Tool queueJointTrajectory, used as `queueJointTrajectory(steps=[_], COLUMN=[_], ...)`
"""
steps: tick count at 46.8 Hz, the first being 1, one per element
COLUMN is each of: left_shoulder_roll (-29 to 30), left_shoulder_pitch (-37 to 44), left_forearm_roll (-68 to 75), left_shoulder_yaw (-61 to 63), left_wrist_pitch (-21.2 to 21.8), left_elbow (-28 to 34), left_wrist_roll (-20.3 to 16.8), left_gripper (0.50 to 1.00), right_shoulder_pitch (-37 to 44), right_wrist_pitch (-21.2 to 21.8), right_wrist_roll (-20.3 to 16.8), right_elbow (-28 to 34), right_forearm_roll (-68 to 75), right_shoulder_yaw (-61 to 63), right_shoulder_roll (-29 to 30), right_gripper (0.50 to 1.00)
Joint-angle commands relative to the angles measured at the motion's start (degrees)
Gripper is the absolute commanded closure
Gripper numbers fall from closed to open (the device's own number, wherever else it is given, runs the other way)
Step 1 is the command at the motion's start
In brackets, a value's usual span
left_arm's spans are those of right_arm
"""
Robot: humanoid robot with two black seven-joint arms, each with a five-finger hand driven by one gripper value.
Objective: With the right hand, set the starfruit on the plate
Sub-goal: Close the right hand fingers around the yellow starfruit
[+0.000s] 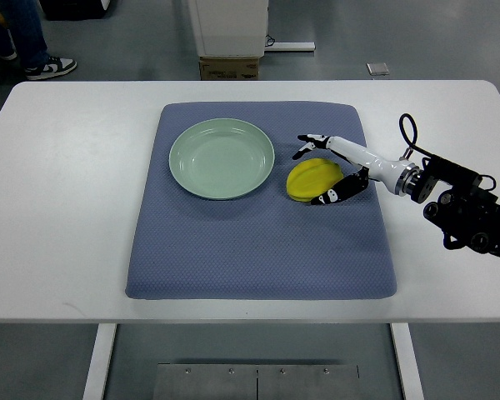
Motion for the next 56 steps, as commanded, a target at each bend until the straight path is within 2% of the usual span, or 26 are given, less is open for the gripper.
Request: queueJointTrajectory(steps=[1, 21, 27, 29, 32, 36, 46, 56], left_shoulder_roll=[0.0, 0.0, 0.0, 0.0, 0.0, 0.0, 0.0, 0.0], left_shoulder_pitch=[0.0, 0.0, 0.0, 0.0, 0.0, 0.0, 0.0, 0.0], left_forearm_roll=[-0.02, -0.02, -0.02, -0.02, -0.02, -0.02, -0.02, -0.02], left_shoulder_yaw=[0.01, 0.01, 0.01, 0.01, -0.07, 0.01, -0.07, 0.01], left_wrist_pitch=[0.0, 0.0, 0.0, 0.0, 0.0, 0.0, 0.0, 0.0], left_elbow=[0.0, 0.0, 0.0, 0.0, 0.0, 0.0, 0.0, 0.0], left_wrist_roll=[0.0, 0.0, 0.0, 0.0, 0.0, 0.0, 0.0, 0.0], left_gripper=[0.5, 0.5, 0.5, 0.5, 0.5, 0.5, 0.5, 0.5], right_shoulder_pitch=[0.0, -0.18, -0.27, -0.27, -0.27, -0.27, 0.0, 1.93], right_wrist_pitch=[-0.33, -0.5, -1.2, -1.12, -1.12, -1.12, -1.2, -1.12], right_wrist_roll=[0.03, 1.08, 1.17, 1.17, 1.17, 0.99, 0.55, -1.64], right_elbow=[-0.17, -1.14, -1.14, -1.14, -1.23, -1.75, -2.37, -2.37], right_forearm_roll=[0.07, 0.07, 0.07, 0.07, 0.16, 0.25, 1.13, 2.88], right_shoulder_yaw=[-0.26, -2.54, -2.55, -2.55, -2.55, -2.46, -2.11, 1.49], right_shoulder_roll=[0.03, 0.03, 0.03, 0.03, 0.03, 0.03, 0.03, -0.15], right_gripper=[0.53, 0.594, 0.64, 0.684, 0.801, 1.0, 1.0, 1.0])
